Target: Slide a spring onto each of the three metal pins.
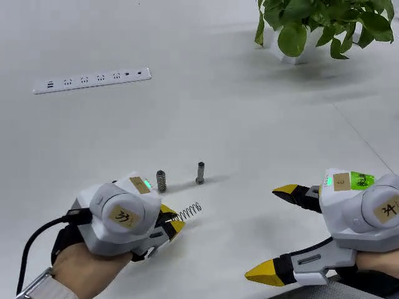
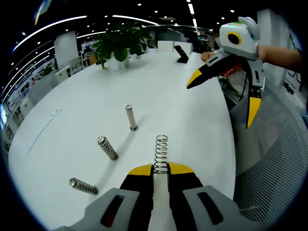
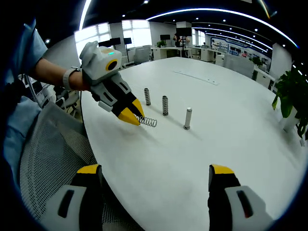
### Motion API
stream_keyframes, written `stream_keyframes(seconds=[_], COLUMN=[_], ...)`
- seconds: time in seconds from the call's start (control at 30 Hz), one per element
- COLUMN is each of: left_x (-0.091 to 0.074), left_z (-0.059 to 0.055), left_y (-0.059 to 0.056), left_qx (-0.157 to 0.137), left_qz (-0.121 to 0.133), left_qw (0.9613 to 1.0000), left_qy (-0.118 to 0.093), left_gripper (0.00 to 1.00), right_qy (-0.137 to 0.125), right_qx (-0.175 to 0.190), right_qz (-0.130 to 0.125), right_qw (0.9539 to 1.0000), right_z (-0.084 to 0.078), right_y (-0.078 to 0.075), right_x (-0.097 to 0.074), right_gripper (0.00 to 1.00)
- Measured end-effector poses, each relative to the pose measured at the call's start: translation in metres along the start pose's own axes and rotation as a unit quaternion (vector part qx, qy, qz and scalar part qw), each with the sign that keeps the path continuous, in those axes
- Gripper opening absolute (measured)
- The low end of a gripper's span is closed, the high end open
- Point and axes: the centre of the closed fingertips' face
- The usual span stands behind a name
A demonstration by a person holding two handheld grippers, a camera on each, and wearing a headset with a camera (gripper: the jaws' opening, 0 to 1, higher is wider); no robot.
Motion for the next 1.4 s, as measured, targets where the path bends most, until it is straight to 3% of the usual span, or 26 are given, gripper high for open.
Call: stream_keyframes(seconds=[0.13,0.27,0.63,0.93,1.2,1.4], left_x=[-0.007,-0.013,-0.029,-0.035,-0.040,-0.043], left_z=[-0.004,-0.008,0.002,0.003,-0.001,0.003], left_y=[-0.007,-0.009,-0.023,-0.037,-0.042,-0.050], left_qx=[0.010,-0.005,0.018,0.024,0.034,0.041], left_qz=[-0.004,0.001,-0.004,-0.023,-0.026,-0.039], left_qw=[0.9998,0.9998,0.9983,0.9966,0.9961,0.9944], left_qy=[-0.014,-0.022,-0.055,-0.075,-0.077,-0.089], left_gripper=[0.10,0.10,0.10,0.10,0.10,0.10], right_qy=[0.006,0.006,-0.004,0.014,0.018,0.026], right_qx=[-0.014,-0.027,-0.037,-0.075,-0.084,-0.086], right_qz=[0.016,0.031,0.064,0.106,0.162,0.186], right_qw=[0.9997,0.9991,0.9972,0.9914,0.9830,0.9785], right_z=[0.003,0.008,0.033,0.048,0.061,0.065], right_y=[0.009,0.017,0.033,0.049,0.065,0.070], right_x=[0.004,0.008,0.019,0.028,0.030,0.034], right_gripper=[0.90,0.88,0.81,0.63,0.35,0.30])
Point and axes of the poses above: the centre of the closed fingertips' face, and the gripper's own axes: x roughly forward along the fingers, y roughly to its left, z roughly out of its top, and after that the axes turned 6 degrees about -z, right-handed
